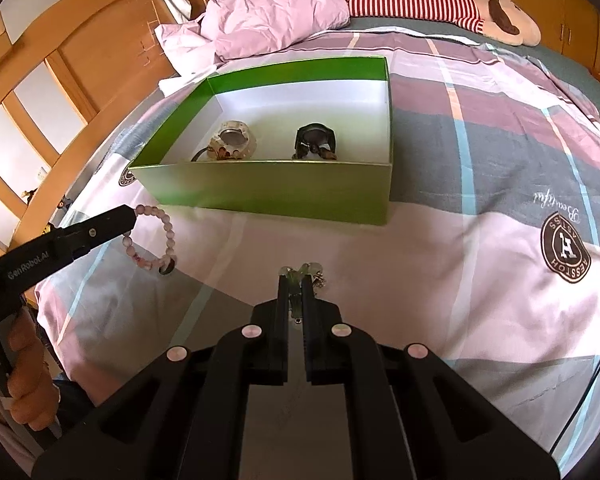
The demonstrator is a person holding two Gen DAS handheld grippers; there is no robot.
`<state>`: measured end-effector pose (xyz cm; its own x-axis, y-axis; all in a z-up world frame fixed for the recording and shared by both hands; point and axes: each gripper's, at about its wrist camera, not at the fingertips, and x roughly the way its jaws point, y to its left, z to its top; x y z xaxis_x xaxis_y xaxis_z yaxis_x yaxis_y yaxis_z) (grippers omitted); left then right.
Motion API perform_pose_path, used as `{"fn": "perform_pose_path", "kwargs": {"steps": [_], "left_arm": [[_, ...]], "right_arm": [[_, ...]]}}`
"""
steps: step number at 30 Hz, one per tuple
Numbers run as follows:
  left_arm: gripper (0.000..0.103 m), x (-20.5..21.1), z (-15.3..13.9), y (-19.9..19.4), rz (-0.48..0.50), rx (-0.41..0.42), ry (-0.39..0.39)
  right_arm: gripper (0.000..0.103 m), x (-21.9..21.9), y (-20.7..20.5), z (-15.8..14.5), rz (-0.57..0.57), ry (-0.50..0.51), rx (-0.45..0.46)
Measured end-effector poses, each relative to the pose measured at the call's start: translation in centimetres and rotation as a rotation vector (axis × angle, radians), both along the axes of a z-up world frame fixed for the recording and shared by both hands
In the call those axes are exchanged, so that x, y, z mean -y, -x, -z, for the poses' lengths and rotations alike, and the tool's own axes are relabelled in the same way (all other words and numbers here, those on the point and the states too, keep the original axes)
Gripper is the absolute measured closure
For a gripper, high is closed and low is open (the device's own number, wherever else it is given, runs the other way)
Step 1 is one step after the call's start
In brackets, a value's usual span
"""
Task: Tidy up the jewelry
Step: 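Carry the pink bracelet and green charm into the green box and release both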
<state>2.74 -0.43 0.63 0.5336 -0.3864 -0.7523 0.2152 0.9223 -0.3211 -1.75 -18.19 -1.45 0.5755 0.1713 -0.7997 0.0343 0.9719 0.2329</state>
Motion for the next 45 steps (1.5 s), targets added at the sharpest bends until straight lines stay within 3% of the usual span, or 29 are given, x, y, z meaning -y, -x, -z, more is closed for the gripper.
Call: {"fn": "perform_pose_path", "kwargs": {"steps": [6,11,16,20,26,29,31,35,41,45], "left_arm": [[0.095,-0.5,-1.4,-1.9,0.040,-0.034,0.182],[0.095,0.4,-3.4,-4.8,0.048,0.000,0.232],[0.095,0.6,-2.2,-4.5,0.093,-0.041,0.238],[0.095,1.2,-2.7,-4.8,0.087,-0.018,0.176],[0.095,1.5,-3.7,-5.2,0.086,0.026,0.123],[0.094,1.1,-1.8,-4.5,0.082,-0.030,-0.015],[0.084,0.5,0.8,-4.4,0.051,-0.129,-0.088],[0.082,1.5,4.6,-4.7,0.036,-0.262,-0.263],[0.078,3.1,6.6,-2.4,0.083,-0.314,-0.361],[0.070,3.7,7.7,-1.9,0.086,-0.330,-0.422]], "right_arm": [[0.097,0.6,-2.0,-3.6,-0.006,-0.042,0.086],[0.097,1.0,-3.7,-5.9,-0.003,-0.044,0.137],[0.097,0.2,-3.6,-4.3,-0.050,-0.059,0.125],[0.097,0.2,-4.6,-2.9,-0.045,-0.090,0.097],[0.097,0.2,-4.9,-4.7,-0.052,-0.081,0.137],[0.097,0.0,-4.2,-4.0,-0.069,-0.084,0.127],[0.097,0.0,-3.8,-2.8,-0.070,-0.092,0.101],[0.097,-0.1,-3.1,0.1,-0.061,-0.120,0.031],[0.097,0.0,-1.7,2.1,-0.056,-0.134,-0.013],[0.097,-0.2,-1.6,2.6,-0.056,-0.135,-0.021]]}}
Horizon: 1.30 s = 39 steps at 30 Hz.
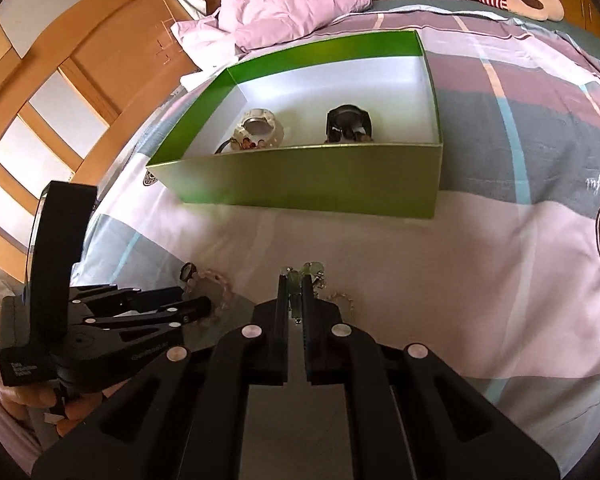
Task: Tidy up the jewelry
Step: 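Carry the pink bracelet and green charm into the green box and release both, then grasp the dark ring with the left tool while the right tool grasps the gold ring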
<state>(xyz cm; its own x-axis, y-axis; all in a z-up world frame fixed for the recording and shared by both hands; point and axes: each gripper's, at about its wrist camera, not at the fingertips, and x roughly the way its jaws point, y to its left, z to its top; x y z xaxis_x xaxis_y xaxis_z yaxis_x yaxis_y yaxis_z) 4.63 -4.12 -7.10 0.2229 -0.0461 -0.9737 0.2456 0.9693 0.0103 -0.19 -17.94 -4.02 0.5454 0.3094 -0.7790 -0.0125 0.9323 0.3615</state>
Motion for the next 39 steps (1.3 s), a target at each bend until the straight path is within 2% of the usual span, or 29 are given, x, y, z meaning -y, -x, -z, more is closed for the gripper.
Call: {"fn": "perform_pose_path", "kwargs": {"steps": [6,9,12,14,16,17,20,22,25,28,31,35,37,38,39], "left_arm": [[0.069,0.0,0.2,-0.5,-0.006,0.003,0.004],[0.095,-0.2,0.0,-0.4,-0.004,0.021,0.008],[0.095,-0.8,-0.6,0.0,-0.015,0.038,0.032],[0.095,-1.6,-1.8,0.0,-0.027,0.065,0.102],[0.095,-2.7,-4.1,-0.1,-0.030,0.097,0.221],[0.095,-2.8,-5.0,0.1,-0.030,0.116,0.254],[0.095,-3.3,-9.2,-0.2,-0.020,0.258,0.350],[0.095,-2.9,-11.3,-1.2,-0.029,0.318,0.381],[0.095,-2.1,-13.4,-3.7,-0.057,0.372,0.391],[0.095,-0.5,-13.8,-6.0,-0.055,0.383,0.384],[0.095,0.4,-12.7,-7.7,-0.048,0.370,0.348],[0.095,1.8,-9.5,-9.3,-0.024,0.314,0.304],[0.095,2.4,-8.9,-9.5,-0.011,0.322,0.266],[0.095,2.4,-8.9,-9.6,-0.008,0.329,0.259],[0.095,2.3,-8.8,-9.7,-0.011,0.335,0.265]], "right_arm": [[0.097,-0.6,0.3,-0.7,-0.009,0.002,0.016],[0.097,-0.7,0.4,-1.1,-0.011,0.000,0.020],[0.097,-0.6,0.7,-1.8,-0.011,0.004,0.033],[0.097,-0.4,0.9,-2.5,-0.009,0.008,0.046],[0.097,-0.1,0.8,-3.2,-0.011,0.015,0.064],[0.097,0.2,0.7,-3.8,-0.010,0.020,0.077],[0.097,1.0,-0.2,-5.7,0.009,0.029,0.128],[0.097,1.5,-1.1,-6.9,0.024,0.037,0.167],[0.097,2.1,-2.9,-8.4,0.050,0.049,0.223],[0.097,2.5,-5.1,-8.3,0.064,0.063,0.218],[0.097,2.4,-7.1,-6.9,0.075,0.088,0.182],[0.097,1.8,-8.7,-4.9,0.067,0.126,0.147],[0.097,1.8,-9.1,-4.2,0.076,0.136,0.133],[0.094,1.8,-9.2,-4.0,0.088,0.143,0.128],[0.081,1.9,-9.2,-4.0,0.105,0.144,0.123]]}}
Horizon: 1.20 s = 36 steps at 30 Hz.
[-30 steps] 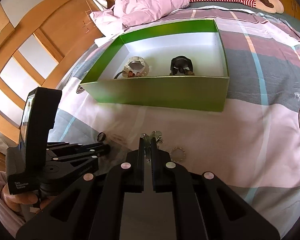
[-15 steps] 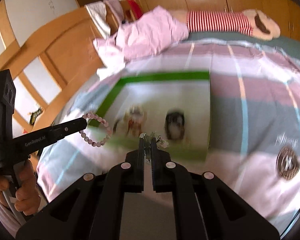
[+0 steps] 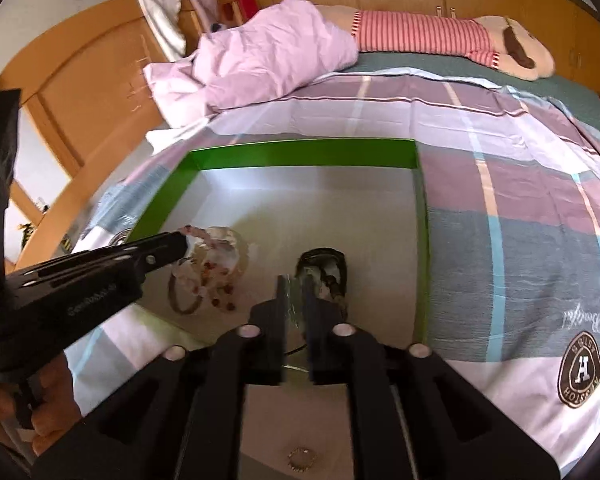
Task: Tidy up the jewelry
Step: 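Grasp the dark ring with the left tool while the right tool grasps the gold ring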
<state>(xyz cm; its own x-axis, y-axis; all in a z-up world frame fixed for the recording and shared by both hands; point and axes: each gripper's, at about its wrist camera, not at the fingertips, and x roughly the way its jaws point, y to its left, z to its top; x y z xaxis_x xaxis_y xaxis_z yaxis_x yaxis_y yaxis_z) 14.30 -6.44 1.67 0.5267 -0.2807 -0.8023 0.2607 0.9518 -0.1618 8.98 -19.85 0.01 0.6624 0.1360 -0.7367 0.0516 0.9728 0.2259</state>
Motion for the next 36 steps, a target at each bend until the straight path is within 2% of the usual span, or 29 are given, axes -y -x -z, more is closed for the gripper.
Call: {"fn": "perform_pose_path", "kwargs": {"steps": [1,2,4,6,9,12,17,18,21,23,27,29,31,34,36], "left_arm": [[0.092,-0.3,0.1,0.0,-0.013,0.001,0.008],[0.090,-0.6,0.1,0.0,-0.024,0.001,0.015],[0.076,-1.2,-0.2,0.7,-0.028,0.006,0.032],[0.066,-1.9,-0.9,2.1,-0.037,0.024,0.024],[0.061,-3.7,-1.2,5.5,-0.112,0.033,0.040],[0.052,-5.2,0.8,9.4,-0.204,-0.018,0.001],[0.052,-6.4,6.2,11.5,-0.260,-0.243,-0.108],[0.051,-6.6,6.4,11.6,-0.264,-0.250,-0.108],[0.039,-6.6,6.4,11.6,-0.269,-0.239,-0.134],[0.039,-6.5,6.8,11.5,-0.261,-0.253,-0.141],[0.039,-8.6,6.6,10.9,-0.304,-0.274,-0.056],[0.039,-10.0,6.5,10.7,-0.354,-0.279,-0.011],[0.039,-11.2,6.7,10.4,-0.403,-0.300,0.026],[0.039,-12.2,7.0,10.2,-0.441,-0.327,0.077],[0.039,-12.7,7.1,10.0,-0.462,-0.340,0.115]], "right_arm": [[0.065,0.1,0.3,-0.2,0.008,-0.008,0.007],[0.060,0.1,0.8,-0.6,0.011,-0.014,0.025],[0.059,-0.3,2.0,-1.5,-0.001,-0.006,0.048],[0.059,-0.6,4.2,-2.5,-0.021,-0.012,0.070],[0.058,-0.8,7.4,-2.8,-0.056,-0.050,0.085],[0.048,-1.4,10.4,-0.7,-0.048,-0.022,0.040],[0.048,-2.4,11.2,4.3,-0.026,0.021,-0.120],[0.048,-2.6,11.2,4.6,-0.029,0.028,-0.127],[0.048,-3.9,10.5,6.0,-0.042,0.072,-0.163],[0.049,-4.4,10.0,6.8,-0.044,0.087,-0.188],[0.049,-4.7,9.8,7.2,-0.038,0.099,-0.200],[0.056,-4.8,9.7,7.3,-0.043,0.118,-0.196],[0.086,-4.6,9.6,7.3,-0.036,0.143,-0.197],[0.086,-3.6,9.9,7.0,-0.036,0.077,-0.192],[0.087,-3.4,10.3,6.7,-0.035,0.085,-0.182]]}}
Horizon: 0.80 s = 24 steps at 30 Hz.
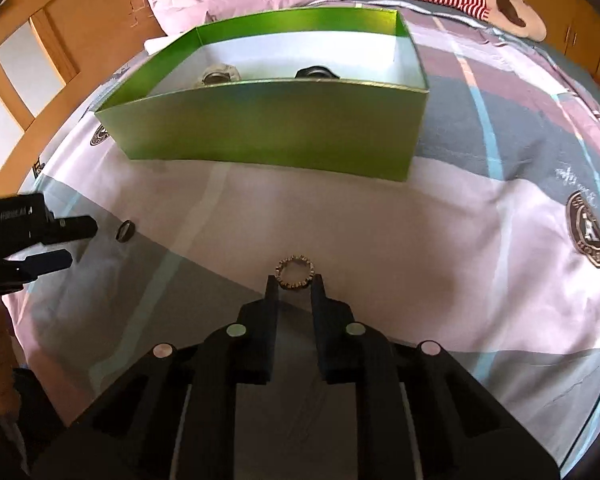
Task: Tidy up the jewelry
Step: 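Grasp the dark ring with the left tool while the right tool grasps the gold ring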
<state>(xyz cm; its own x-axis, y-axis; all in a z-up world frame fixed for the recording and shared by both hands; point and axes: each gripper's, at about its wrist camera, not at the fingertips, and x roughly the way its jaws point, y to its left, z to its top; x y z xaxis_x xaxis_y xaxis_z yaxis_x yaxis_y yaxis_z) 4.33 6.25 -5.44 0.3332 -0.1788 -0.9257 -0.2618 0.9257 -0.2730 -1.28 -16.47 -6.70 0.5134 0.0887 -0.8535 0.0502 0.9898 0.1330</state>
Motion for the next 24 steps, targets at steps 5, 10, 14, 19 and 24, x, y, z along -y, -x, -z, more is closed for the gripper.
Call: {"fn": "perform_pose_path", "kwargs": {"steps": [5,10,14,19,24], "left_arm": [[0.040,-1.0,0.7,-0.6,-0.043,-0.024,0.051],[0.039,3.5,0.2,-1.0,0.137,0.024,-0.123],[0.039,5.4,0.5,-2.0,0.195,0.030,-0.202],[0.039,5.9,1.1,-3.2,0.207,0.019,-0.226],[0.055,6.8,1.1,-2.8,0.244,0.049,-0.277]], "right_arm": [[0.089,1.0,0.7,-0.6,0.005,-0.044,0.018],[0.070,1.3,0.5,-0.1,0.025,-0.069,0.007],[0.061,0.7,0.3,0.1,0.007,-0.045,0.009],[0.061,-0.2,-0.3,0.3,0.002,0.020,0.007],[0.065,-0.7,-0.4,0.5,0.000,0.069,0.003]]}}
